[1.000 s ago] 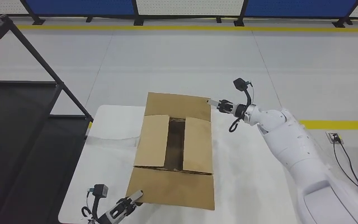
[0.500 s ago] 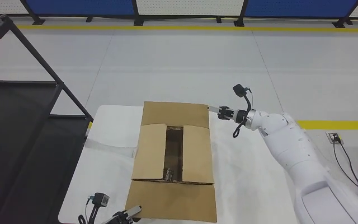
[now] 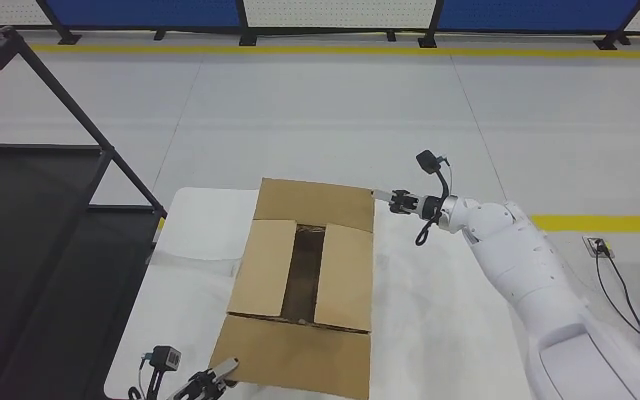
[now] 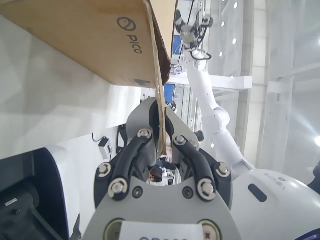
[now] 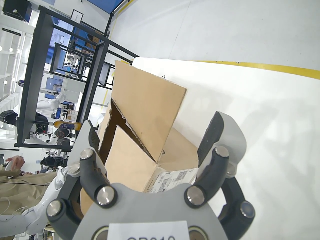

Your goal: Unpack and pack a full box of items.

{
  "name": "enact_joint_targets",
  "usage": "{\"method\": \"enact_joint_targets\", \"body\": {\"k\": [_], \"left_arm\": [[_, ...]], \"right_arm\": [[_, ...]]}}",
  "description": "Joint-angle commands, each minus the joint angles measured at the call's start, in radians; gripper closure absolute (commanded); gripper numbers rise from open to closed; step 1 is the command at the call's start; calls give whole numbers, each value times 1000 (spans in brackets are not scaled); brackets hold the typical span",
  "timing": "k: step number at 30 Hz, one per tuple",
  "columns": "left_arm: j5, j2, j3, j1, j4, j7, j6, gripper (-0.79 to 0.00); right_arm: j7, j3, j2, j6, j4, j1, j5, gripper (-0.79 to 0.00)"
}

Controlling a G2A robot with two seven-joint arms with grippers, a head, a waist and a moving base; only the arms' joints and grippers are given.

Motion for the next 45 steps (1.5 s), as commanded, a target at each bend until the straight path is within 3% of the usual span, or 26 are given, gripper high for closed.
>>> {"method": "enact_joint_targets", "body": {"k": [1, 5, 6, 15, 23, 30, 36, 45], "left_arm": [[2, 0, 1, 0, -1, -3, 0, -533], [2, 0, 1, 0, -1, -3, 0, -533], [2, 0, 1, 0, -1, -3, 0, -785], [-46, 1, -1, -7, -11, 24, 21, -785], [-157, 4, 1, -7, -35, -43, 30, -785], [-182, 5, 1, -10, -87, -28, 13, -785], [-102, 3, 9, -22, -125, 59, -15, -785], [79, -9, 67, -76, -167, 317, -29, -785]], "right_arm": [[0, 0, 0, 0, 0, 0, 0, -785], [0, 0, 0, 0, 0, 0, 0, -785], [-4, -1, 0, 6, -4, -5, -2, -785], [-88, 15, 12, 79, -77, -69, -30, -785], [-50, 35, 7, 3, -111, -104, 2, -785], [34, 57, -3, -84, -116, -109, 66, -785], [106, 87, -2, -151, -102, -102, 132, -785], [174, 117, 8, -197, -119, -85, 179, -785]]}}
